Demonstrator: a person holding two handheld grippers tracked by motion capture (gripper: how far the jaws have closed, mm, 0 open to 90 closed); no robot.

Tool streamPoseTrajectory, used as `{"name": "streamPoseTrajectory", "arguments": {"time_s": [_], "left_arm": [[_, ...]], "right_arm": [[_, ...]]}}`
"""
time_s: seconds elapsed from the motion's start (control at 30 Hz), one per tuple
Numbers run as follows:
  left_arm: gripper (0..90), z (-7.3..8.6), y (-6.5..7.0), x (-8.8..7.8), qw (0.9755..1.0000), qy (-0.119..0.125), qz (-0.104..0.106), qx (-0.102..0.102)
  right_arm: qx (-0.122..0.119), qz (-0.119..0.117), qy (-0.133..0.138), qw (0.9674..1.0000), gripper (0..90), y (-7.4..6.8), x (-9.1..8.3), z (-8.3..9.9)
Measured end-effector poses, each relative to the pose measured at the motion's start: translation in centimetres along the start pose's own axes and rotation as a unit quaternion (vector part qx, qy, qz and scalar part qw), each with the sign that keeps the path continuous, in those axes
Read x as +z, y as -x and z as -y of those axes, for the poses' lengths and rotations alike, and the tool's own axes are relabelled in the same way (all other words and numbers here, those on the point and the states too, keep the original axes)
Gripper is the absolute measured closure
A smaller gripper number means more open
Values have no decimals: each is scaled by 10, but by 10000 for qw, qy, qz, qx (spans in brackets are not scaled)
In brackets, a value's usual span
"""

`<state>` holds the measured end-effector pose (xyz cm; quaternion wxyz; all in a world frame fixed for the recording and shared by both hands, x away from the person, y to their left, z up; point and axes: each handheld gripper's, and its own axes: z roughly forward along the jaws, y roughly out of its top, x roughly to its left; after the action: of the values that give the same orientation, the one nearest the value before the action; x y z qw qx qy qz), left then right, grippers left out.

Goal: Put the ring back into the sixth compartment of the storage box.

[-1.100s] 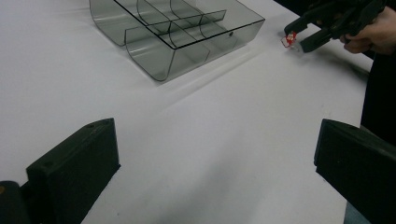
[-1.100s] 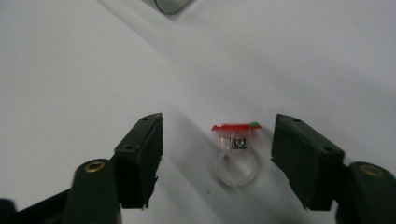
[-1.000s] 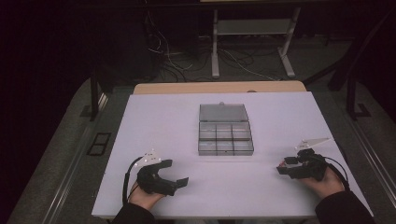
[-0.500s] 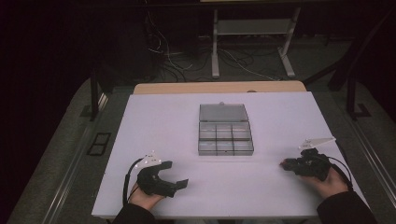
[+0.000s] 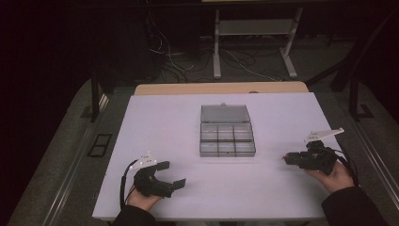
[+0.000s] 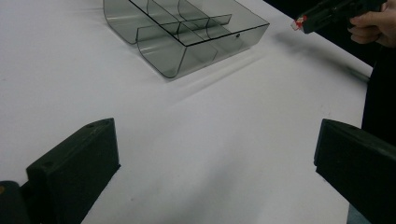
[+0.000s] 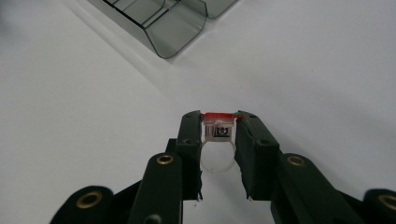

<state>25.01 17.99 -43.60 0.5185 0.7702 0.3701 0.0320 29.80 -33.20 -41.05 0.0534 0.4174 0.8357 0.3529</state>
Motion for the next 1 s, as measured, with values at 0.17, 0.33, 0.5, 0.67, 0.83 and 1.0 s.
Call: {"name": "streamPoseTrajectory", "arguments": {"time_s": [0.17, 0.33, 0.5, 0.67, 0.83, 1.0], "left_arm": [[0, 1, 0, 0, 10000, -7, 10, -6], [0, 1, -2, 0, 10000, -31, 6, -23], [0, 1, -2, 0, 10000, -13, 18, -10], [0, 1, -2, 0, 10000, -32, 29, 4], [0, 2, -1, 1, 10000, -48, 28, 12], [0, 2, -1, 1, 10000, -17, 46, 17]], "right_arm": [[-73, -27, -20, 10000, 712, -3, -1, -10], [-124, -91, 29, 9999, 712, -6, -3, -23], [-218, -121, 46, 9997, 712, -9, -4, -37], [-331, -121, 89, 9993, 712, -13, -5, -48], [-373, -137, 98, 9992, 712, -16, -6, -60], [-418, -207, 137, 9988, 712, -17, -6, -74]]}}
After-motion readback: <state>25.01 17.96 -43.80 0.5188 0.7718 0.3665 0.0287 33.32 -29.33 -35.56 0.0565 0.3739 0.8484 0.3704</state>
